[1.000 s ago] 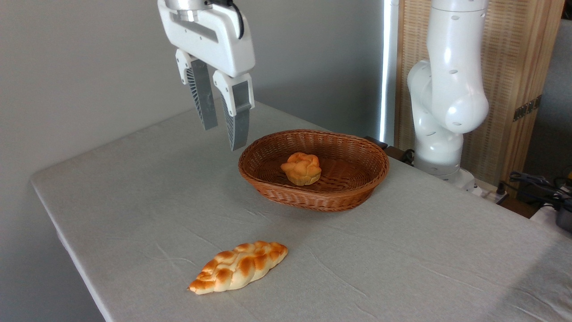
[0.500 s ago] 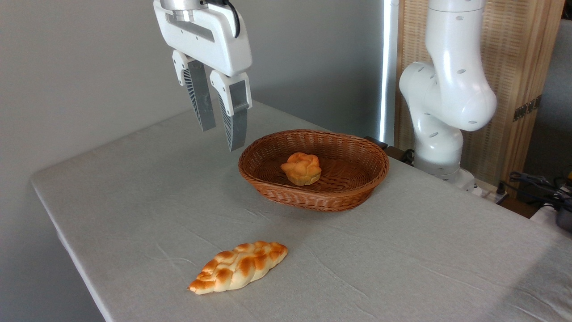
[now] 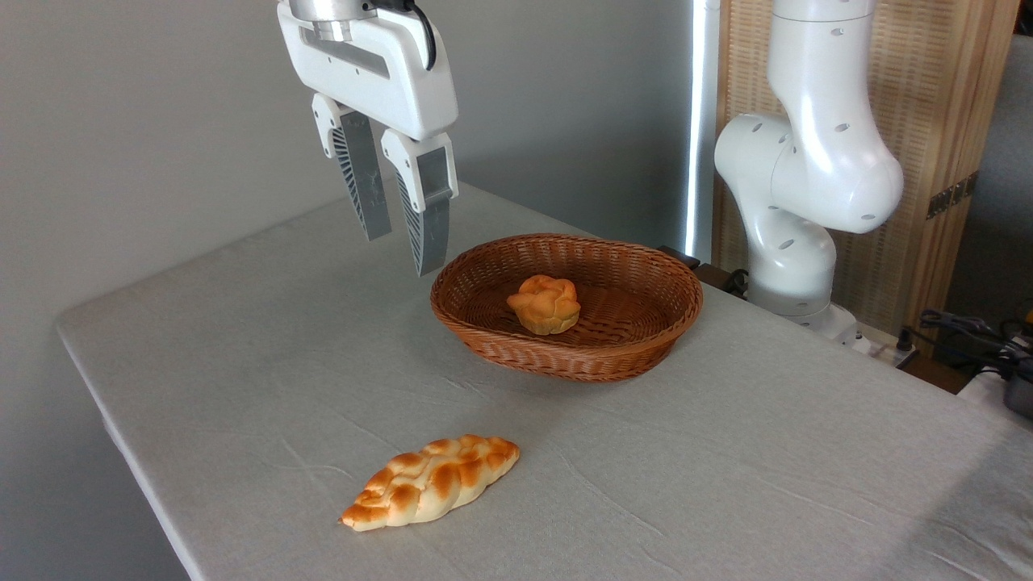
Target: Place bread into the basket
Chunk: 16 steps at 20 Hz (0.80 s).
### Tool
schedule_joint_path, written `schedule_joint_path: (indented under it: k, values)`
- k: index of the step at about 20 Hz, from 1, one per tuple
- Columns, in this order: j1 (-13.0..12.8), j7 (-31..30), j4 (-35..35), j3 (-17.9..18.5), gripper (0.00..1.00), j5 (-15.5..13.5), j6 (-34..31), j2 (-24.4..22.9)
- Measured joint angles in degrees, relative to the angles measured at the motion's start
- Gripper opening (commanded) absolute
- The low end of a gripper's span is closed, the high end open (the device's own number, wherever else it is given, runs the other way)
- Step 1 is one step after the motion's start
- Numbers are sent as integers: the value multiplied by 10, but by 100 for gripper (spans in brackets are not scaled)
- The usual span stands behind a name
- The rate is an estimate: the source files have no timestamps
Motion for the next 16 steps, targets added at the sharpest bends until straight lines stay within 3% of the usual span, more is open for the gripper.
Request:
schedule_joint_path:
  k: [16]
  values:
    - [27,0,0,-26,100,0,0,4]
